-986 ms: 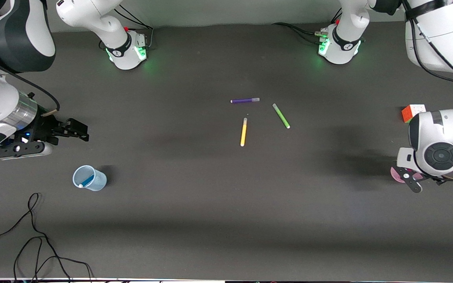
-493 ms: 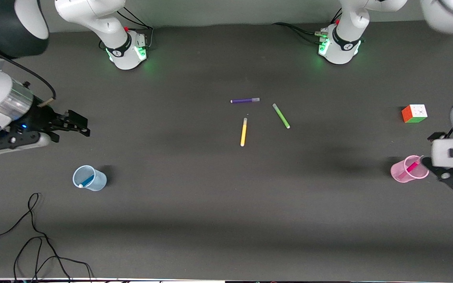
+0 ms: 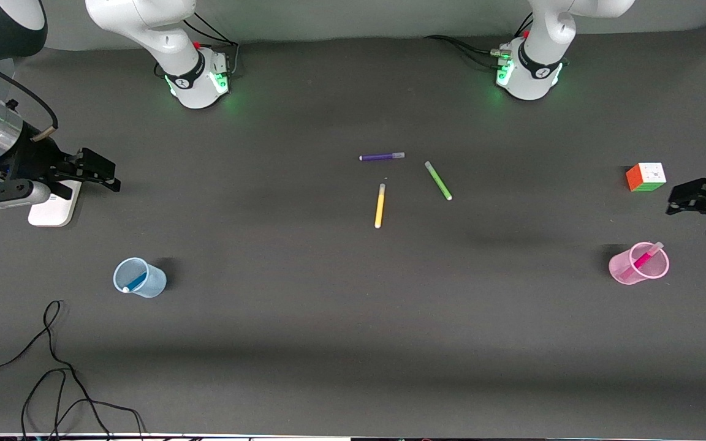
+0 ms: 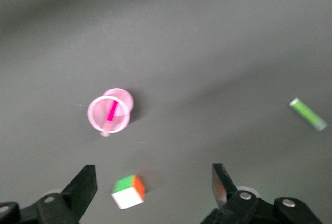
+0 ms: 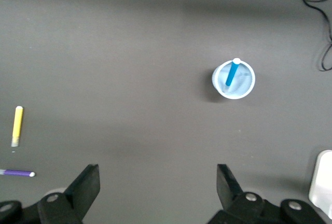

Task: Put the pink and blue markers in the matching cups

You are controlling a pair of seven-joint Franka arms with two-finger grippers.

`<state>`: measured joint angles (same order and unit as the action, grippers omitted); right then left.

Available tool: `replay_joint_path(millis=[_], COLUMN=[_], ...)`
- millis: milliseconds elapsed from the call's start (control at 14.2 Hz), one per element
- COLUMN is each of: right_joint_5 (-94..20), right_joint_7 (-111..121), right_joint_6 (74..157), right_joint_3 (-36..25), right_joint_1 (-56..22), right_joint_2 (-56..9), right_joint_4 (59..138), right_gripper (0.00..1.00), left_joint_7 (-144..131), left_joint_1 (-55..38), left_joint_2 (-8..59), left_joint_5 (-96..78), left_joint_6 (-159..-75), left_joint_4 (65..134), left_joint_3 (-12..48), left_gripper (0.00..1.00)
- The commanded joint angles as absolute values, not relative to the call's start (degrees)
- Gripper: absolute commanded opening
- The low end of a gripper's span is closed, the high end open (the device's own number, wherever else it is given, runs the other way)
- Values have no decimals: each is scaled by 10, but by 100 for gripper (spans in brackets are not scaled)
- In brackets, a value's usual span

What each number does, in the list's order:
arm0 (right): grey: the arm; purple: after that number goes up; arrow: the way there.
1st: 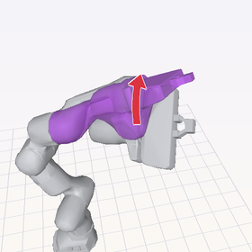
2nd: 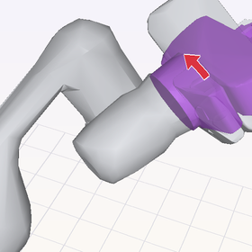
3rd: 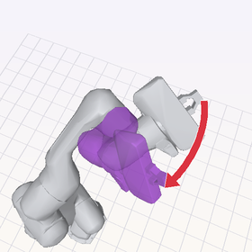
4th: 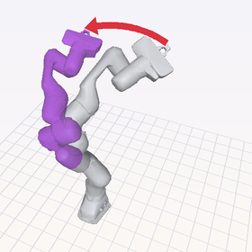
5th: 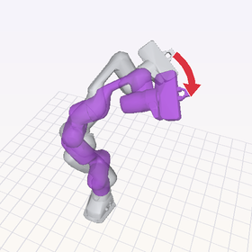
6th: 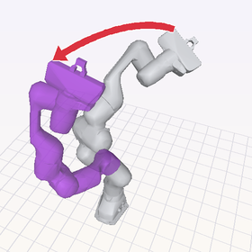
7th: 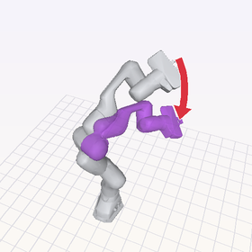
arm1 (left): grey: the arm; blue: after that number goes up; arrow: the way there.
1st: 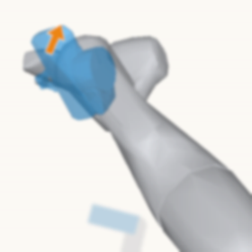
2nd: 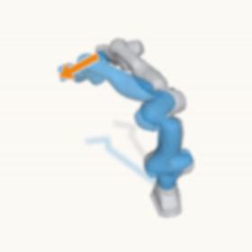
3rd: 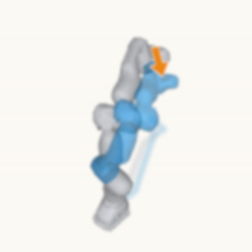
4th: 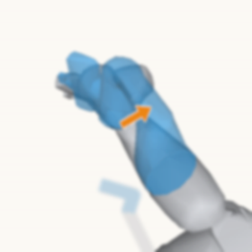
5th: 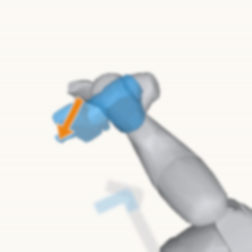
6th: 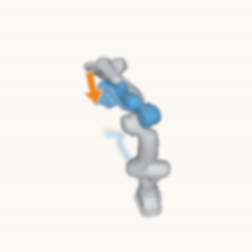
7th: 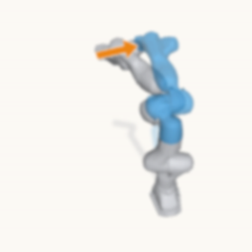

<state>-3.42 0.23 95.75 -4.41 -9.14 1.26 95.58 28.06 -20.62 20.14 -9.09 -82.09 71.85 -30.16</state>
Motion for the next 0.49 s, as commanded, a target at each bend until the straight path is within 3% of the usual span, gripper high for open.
replay_joint_path(millis=[0,423], right_joint_5=[-25,-24], right_joint_7=[10,9], right_joint_6=[960,937], right_joint_3=[-33,17], right_joint_1=[-70,-29], right_joint_2=[14,15], right_joint_4=[954,941], right_gripper=[100,100], left_joint_7=[130,57], left_joint_1=[-208,-221], left_joint_2=[196,164], left_joint_5=[-115,-106], left_joint_6=[-781,-769], left_joint_4=[706,731], left_joint_3=[-270,-230], left_gripper=[99,99])
